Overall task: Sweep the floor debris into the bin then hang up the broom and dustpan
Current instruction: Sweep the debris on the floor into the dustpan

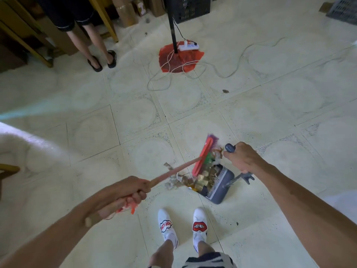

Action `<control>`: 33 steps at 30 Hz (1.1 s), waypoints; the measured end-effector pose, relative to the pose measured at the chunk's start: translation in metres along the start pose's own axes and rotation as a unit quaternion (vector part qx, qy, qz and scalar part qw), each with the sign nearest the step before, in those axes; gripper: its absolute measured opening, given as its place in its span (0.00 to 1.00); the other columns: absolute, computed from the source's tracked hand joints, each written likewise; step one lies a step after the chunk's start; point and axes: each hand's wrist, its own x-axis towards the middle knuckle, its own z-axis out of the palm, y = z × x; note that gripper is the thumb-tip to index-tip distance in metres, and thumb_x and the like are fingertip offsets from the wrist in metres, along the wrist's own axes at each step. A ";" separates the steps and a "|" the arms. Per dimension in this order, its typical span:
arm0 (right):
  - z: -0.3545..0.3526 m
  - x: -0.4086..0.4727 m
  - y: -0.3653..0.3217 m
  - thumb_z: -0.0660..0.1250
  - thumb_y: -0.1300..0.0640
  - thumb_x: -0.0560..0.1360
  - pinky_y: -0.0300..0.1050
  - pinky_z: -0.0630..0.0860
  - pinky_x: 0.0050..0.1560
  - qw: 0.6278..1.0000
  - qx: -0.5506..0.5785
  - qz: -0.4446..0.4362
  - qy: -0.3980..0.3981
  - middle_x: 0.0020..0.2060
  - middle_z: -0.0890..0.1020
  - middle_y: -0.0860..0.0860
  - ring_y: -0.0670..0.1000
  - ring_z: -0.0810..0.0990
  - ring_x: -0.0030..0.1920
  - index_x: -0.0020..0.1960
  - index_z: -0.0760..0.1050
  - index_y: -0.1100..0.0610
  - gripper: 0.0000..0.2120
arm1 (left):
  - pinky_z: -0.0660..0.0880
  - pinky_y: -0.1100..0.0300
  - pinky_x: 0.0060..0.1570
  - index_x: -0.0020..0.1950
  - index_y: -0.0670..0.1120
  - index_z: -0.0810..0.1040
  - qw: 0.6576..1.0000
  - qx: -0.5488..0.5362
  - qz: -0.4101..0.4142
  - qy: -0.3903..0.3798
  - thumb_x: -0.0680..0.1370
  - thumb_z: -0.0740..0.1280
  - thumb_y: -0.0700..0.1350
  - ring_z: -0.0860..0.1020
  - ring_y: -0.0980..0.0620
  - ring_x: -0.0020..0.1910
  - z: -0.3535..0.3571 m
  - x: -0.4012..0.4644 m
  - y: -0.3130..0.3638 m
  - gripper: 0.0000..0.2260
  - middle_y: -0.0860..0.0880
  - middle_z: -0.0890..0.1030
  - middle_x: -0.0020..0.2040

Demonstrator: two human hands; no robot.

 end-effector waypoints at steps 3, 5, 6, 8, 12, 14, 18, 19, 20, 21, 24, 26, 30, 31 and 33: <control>0.001 -0.001 0.000 0.68 0.55 0.76 0.31 0.58 0.12 1.000 0.009 -0.007 -0.005 0.12 0.66 0.46 0.41 0.63 0.10 0.30 0.67 0.56 0.18 | 0.59 0.72 0.15 0.42 0.46 0.71 0.999 0.014 0.013 0.031 0.80 0.60 0.37 0.58 0.57 0.18 -0.027 -0.031 -0.013 0.09 0.50 0.64 0.27; 0.000 -0.001 0.001 0.68 0.54 0.76 0.31 0.58 0.13 1.000 0.011 -0.012 -0.002 0.16 0.68 0.47 0.43 0.63 0.11 0.29 0.68 0.56 0.19 | 0.59 0.71 0.17 0.47 0.47 0.75 0.997 0.042 0.023 0.068 0.80 0.61 0.37 0.59 0.56 0.20 -0.034 -0.045 -0.024 0.06 0.50 0.67 0.27; 0.000 -0.001 0.002 0.69 0.53 0.76 0.31 0.59 0.13 1.000 0.012 -0.012 -0.002 0.16 0.68 0.47 0.44 0.64 0.11 0.29 0.68 0.56 0.19 | 0.59 0.70 0.18 0.47 0.47 0.74 0.994 0.059 0.025 0.088 0.79 0.61 0.38 0.59 0.56 0.20 -0.035 -0.048 -0.029 0.05 0.49 0.68 0.27; -0.002 0.000 0.004 0.69 0.51 0.76 0.31 0.60 0.14 1.000 0.010 -0.013 -0.009 0.12 0.68 0.46 0.44 0.66 0.11 0.29 0.69 0.57 0.19 | 0.59 0.69 0.18 0.44 0.45 0.70 0.988 0.083 0.025 0.126 0.79 0.60 0.38 0.60 0.55 0.20 -0.033 -0.046 -0.038 0.05 0.49 0.69 0.26; -0.003 0.001 0.003 0.67 0.49 0.76 0.30 0.59 0.14 0.999 -0.016 -0.028 -0.033 0.11 0.68 0.46 0.43 0.65 0.11 0.29 0.70 0.56 0.20 | 0.59 0.68 0.17 0.40 0.44 0.65 0.981 0.051 0.005 0.187 0.79 0.58 0.35 0.61 0.55 0.17 -0.017 -0.019 -0.054 0.09 0.49 0.68 0.23; 0.000 0.002 0.000 0.68 0.49 0.76 0.30 0.60 0.13 0.998 -0.024 -0.037 -0.037 0.13 0.71 0.46 0.41 0.66 0.11 0.30 0.71 0.56 0.19 | 0.59 0.70 0.17 0.36 0.43 0.67 0.978 0.019 -0.011 0.208 0.78 0.57 0.33 0.62 0.55 0.14 -0.003 -0.002 -0.061 0.11 0.48 0.68 0.20; 0.010 -0.002 -0.006 0.69 0.50 0.76 0.31 0.62 0.14 0.996 -0.043 -0.060 -0.053 0.23 0.75 0.48 0.40 0.69 0.12 0.34 0.71 0.55 0.15 | 0.63 0.66 0.18 0.36 0.38 0.71 0.983 -0.044 -0.001 0.181 0.76 0.57 0.32 0.66 0.53 0.14 0.049 0.026 -0.077 0.10 0.46 0.69 0.20; 0.011 -0.002 -0.008 0.68 0.50 0.77 0.31 0.62 0.14 0.996 -0.044 -0.059 -0.058 0.24 0.75 0.49 0.40 0.68 0.12 0.35 0.71 0.55 0.15 | 0.63 0.66 0.17 0.36 0.38 0.71 0.984 -0.065 -0.005 0.167 0.76 0.56 0.32 0.66 0.53 0.15 0.064 0.031 -0.080 0.10 0.46 0.70 0.20; 0.011 -0.003 -0.009 0.68 0.50 0.77 0.31 0.62 0.14 0.995 -0.045 -0.058 -0.064 0.24 0.74 0.49 0.40 0.67 0.12 0.35 0.71 0.55 0.16 | 0.63 0.66 0.17 0.37 0.38 0.71 0.984 -0.081 -0.011 0.156 0.77 0.56 0.32 0.66 0.53 0.15 0.079 0.034 -0.082 0.10 0.46 0.70 0.20; 0.011 -0.003 -0.010 0.68 0.50 0.77 0.31 0.62 0.15 0.995 -0.044 -0.058 -0.068 0.24 0.73 0.49 0.41 0.67 0.12 0.34 0.71 0.55 0.16 | 0.63 0.66 0.16 0.38 0.38 0.71 0.985 -0.095 -0.019 0.143 0.77 0.56 0.33 0.66 0.53 0.15 0.092 0.034 -0.082 0.09 0.47 0.70 0.20; 0.010 -0.004 -0.009 0.68 0.51 0.78 0.31 0.62 0.15 0.996 -0.034 -0.053 -0.067 0.24 0.72 0.50 0.41 0.66 0.12 0.35 0.70 0.56 0.16 | 0.62 0.67 0.15 0.40 0.40 0.70 0.986 -0.141 -0.030 0.086 0.78 0.58 0.34 0.64 0.55 0.16 0.106 0.028 -0.075 0.07 0.49 0.69 0.21; 0.008 -0.005 -0.010 0.68 0.51 0.78 0.31 0.62 0.15 0.996 -0.032 -0.054 -0.063 0.24 0.72 0.50 0.41 0.66 0.11 0.35 0.70 0.55 0.16 | 0.60 0.68 0.14 0.43 0.42 0.68 0.985 -0.165 -0.034 0.050 0.79 0.58 0.35 0.62 0.57 0.16 0.098 0.020 -0.069 0.06 0.50 0.68 0.23; 0.007 -0.010 -0.016 0.68 0.52 0.77 0.33 0.64 0.16 0.995 -0.061 -0.069 -0.044 0.26 0.73 0.49 0.43 0.71 0.18 0.33 0.69 0.53 0.16 | 0.57 0.71 0.13 0.44 0.45 0.68 0.996 -0.084 -0.034 0.026 0.78 0.58 0.36 0.58 0.59 0.17 0.074 -0.003 -0.043 0.05 0.52 0.66 0.24; 0.008 -0.011 -0.016 0.68 0.52 0.77 0.35 0.65 0.19 0.995 -0.067 -0.067 -0.037 0.26 0.74 0.50 0.45 0.72 0.21 0.33 0.70 0.54 0.16 | 0.56 0.71 0.14 0.44 0.46 0.67 0.998 -0.039 -0.024 0.033 0.78 0.59 0.36 0.58 0.58 0.17 0.068 -0.009 -0.035 0.07 0.52 0.67 0.24; 0.010 -0.012 -0.014 0.68 0.54 0.77 0.37 0.65 0.22 0.996 -0.066 -0.060 -0.027 0.27 0.74 0.51 0.48 0.70 0.24 0.33 0.70 0.55 0.15 | 0.57 0.71 0.15 0.41 0.48 0.67 0.998 0.045 -0.010 0.050 0.78 0.59 0.36 0.59 0.58 0.17 0.058 -0.024 -0.018 0.09 0.52 0.68 0.25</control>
